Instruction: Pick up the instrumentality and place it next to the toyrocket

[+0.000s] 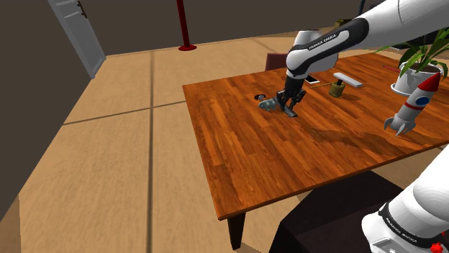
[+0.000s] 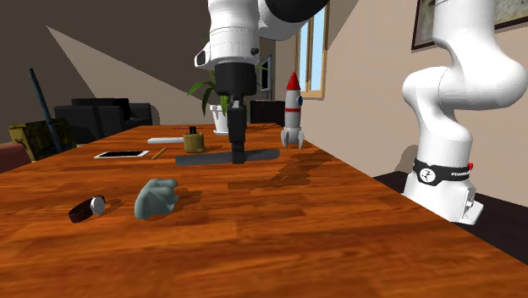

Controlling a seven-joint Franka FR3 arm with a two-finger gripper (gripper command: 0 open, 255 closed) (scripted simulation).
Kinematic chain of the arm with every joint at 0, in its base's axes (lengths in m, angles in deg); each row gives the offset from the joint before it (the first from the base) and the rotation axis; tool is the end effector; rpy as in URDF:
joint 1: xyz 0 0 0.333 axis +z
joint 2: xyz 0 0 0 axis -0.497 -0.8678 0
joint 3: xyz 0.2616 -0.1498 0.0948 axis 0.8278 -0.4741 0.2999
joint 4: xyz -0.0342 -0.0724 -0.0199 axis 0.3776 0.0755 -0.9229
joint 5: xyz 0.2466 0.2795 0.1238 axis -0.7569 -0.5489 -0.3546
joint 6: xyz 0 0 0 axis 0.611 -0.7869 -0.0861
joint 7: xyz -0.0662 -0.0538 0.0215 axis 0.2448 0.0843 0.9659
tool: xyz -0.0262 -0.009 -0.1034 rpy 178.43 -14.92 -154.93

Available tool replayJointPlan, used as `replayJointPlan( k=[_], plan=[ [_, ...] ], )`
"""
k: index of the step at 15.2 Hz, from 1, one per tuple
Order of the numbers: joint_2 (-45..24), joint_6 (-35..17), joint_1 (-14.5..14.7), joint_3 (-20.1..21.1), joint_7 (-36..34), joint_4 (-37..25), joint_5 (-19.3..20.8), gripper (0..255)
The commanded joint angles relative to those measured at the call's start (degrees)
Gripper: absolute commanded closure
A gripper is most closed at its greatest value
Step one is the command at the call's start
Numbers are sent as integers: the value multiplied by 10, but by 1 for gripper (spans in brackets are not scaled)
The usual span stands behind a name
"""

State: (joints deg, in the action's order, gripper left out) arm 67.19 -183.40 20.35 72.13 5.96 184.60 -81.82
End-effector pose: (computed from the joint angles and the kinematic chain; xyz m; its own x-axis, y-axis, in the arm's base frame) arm 0.5404 -0.1178 0.3612 0.9123 -0.4095 -0.0087 -0.4088 -0.9090 -0.0812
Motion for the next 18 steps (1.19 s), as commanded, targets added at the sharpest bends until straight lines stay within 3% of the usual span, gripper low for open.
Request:
replayJointPlan(
  k=[1, 18],
  plan=[
    [7, 14, 0, 0, -1, -7, 2, 255],
    [57, 139, -1, -2, -16, -83, 12, 255]
  ],
)
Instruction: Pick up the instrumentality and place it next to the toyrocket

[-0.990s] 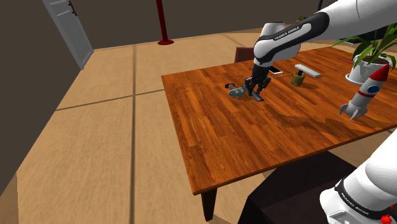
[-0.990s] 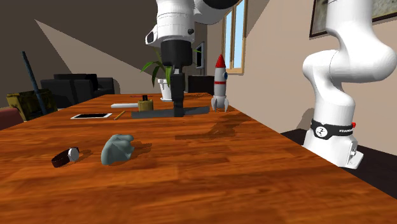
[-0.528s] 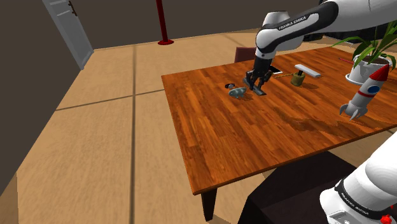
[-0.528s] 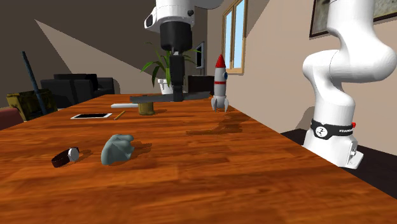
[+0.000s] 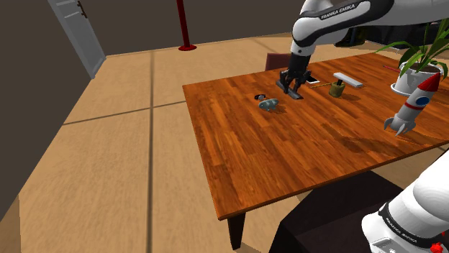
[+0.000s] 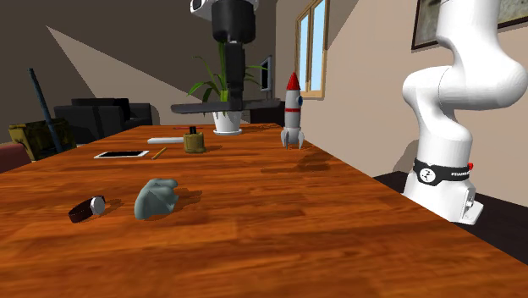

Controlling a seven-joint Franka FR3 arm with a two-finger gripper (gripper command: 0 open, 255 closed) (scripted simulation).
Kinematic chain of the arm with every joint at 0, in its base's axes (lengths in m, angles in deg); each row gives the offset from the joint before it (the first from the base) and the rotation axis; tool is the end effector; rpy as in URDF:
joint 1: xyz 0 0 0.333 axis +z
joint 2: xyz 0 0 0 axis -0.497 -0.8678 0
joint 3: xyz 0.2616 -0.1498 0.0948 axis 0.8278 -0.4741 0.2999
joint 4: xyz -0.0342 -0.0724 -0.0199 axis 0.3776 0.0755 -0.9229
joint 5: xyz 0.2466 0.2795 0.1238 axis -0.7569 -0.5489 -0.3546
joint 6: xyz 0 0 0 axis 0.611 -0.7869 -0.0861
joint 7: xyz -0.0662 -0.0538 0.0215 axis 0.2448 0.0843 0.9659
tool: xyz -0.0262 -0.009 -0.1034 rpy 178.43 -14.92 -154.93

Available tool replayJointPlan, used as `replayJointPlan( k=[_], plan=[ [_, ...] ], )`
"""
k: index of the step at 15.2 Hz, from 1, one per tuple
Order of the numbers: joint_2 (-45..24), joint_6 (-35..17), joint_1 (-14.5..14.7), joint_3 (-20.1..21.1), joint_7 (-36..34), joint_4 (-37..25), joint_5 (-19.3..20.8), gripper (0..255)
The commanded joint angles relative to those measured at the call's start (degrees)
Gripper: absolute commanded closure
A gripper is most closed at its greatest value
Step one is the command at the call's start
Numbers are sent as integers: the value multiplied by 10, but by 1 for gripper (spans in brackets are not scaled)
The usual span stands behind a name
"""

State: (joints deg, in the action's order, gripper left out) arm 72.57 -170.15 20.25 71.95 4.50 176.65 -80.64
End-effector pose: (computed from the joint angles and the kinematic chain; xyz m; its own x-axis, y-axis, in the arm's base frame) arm 0.5413 -0.1189 0.4565 0.9122 -0.4096 -0.0085 -0.4088 -0.9090 -0.0813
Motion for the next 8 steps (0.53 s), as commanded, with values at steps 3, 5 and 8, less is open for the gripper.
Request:
replayJointPlan(
  k=[3, 5, 8],
  plan=[
    [9, 29, 0, 0, -3, -20, 2, 255],
    [12, 44, 0, 0, -4, -32, 2, 255],
    [15, 66, 0, 0, -6, -51, 3, 255]
  ],
)
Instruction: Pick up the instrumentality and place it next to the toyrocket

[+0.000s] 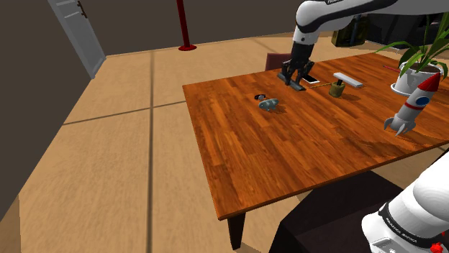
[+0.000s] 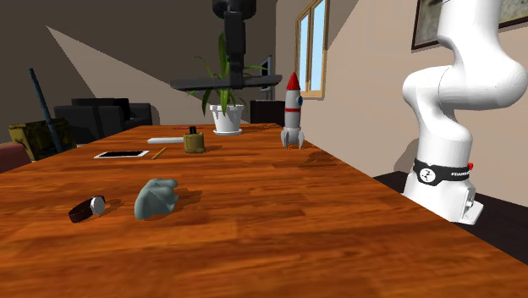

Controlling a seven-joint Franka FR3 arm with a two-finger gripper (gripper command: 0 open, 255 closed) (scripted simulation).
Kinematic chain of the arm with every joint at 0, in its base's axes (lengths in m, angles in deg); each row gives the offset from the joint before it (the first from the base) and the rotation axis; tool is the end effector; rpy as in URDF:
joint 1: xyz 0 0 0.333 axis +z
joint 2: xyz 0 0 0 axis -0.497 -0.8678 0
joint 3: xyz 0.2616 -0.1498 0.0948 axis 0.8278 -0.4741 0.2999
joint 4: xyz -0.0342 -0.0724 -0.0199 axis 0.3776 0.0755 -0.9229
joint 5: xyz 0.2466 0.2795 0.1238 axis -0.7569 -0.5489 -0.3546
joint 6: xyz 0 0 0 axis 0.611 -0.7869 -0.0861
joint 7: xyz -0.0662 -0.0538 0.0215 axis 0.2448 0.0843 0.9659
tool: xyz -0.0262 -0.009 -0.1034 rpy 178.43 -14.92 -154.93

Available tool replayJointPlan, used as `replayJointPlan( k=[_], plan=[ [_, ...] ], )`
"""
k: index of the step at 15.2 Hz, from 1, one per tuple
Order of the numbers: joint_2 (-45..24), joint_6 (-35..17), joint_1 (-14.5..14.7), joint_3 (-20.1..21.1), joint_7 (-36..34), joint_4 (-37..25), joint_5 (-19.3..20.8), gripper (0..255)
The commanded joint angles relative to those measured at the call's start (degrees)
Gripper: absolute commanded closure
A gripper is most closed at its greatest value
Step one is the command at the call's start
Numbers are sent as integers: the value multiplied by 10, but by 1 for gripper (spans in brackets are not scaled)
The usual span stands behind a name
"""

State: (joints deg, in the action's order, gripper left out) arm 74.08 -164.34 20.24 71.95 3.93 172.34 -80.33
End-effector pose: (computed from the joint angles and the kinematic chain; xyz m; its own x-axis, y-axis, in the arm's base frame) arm 0.5399 -0.1181 0.4978 0.9123 -0.4094 -0.0088 -0.4087 -0.9090 -0.0811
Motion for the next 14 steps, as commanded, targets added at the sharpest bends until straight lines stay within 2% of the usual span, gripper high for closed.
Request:
replayJointPlan(
  k=[1, 14],
  plan=[
    [1, 16, 0, 0, -1, -15, 1, 255],
    [2, 116, -1, -1, -9, -114, 2, 255]
  ],
)
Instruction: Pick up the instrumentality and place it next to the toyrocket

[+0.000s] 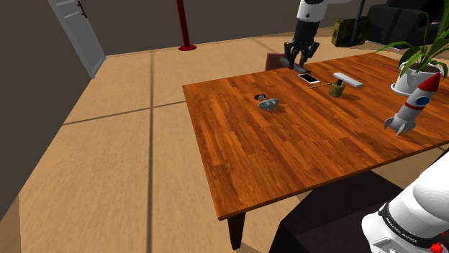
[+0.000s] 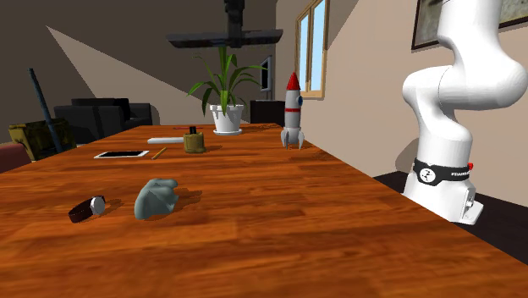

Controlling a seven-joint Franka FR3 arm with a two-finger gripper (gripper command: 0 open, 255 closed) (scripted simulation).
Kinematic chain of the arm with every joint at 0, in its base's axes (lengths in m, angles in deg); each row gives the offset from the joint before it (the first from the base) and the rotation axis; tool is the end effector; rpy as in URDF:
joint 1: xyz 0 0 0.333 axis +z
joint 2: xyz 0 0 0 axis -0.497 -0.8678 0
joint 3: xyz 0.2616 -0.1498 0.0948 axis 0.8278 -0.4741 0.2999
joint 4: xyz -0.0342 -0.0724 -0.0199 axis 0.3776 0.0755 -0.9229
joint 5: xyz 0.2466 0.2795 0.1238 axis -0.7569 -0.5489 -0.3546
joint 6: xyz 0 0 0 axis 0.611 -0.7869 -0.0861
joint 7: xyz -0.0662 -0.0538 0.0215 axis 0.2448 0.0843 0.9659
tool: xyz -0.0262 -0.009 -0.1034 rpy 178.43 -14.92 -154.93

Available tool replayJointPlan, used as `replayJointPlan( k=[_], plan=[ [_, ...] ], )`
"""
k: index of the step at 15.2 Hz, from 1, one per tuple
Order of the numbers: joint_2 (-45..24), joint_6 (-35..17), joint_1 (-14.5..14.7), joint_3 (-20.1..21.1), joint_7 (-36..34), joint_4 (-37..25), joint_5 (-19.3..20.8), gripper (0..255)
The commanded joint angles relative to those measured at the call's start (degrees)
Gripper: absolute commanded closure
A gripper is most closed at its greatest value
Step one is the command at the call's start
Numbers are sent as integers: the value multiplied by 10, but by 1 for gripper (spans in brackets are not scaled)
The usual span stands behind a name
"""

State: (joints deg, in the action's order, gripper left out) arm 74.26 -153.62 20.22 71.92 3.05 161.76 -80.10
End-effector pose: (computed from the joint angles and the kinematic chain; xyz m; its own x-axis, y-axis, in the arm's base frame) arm 0.5410 -0.1176 0.5718 0.9122 -0.4096 -0.0087 -0.4089 -0.9089 -0.0812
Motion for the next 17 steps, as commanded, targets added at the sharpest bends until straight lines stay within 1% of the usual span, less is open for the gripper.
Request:
replayJointPlan(
  k=[1, 13, 17],
  plan=[
    [-1, 16, 0, -1, 0, -17, 0, 255],
    [-22, 110, -1, -2, -6, -132, -1, 255],
    [24, 107, -24, -25, 41, -79, 4, 255]
  ],
)
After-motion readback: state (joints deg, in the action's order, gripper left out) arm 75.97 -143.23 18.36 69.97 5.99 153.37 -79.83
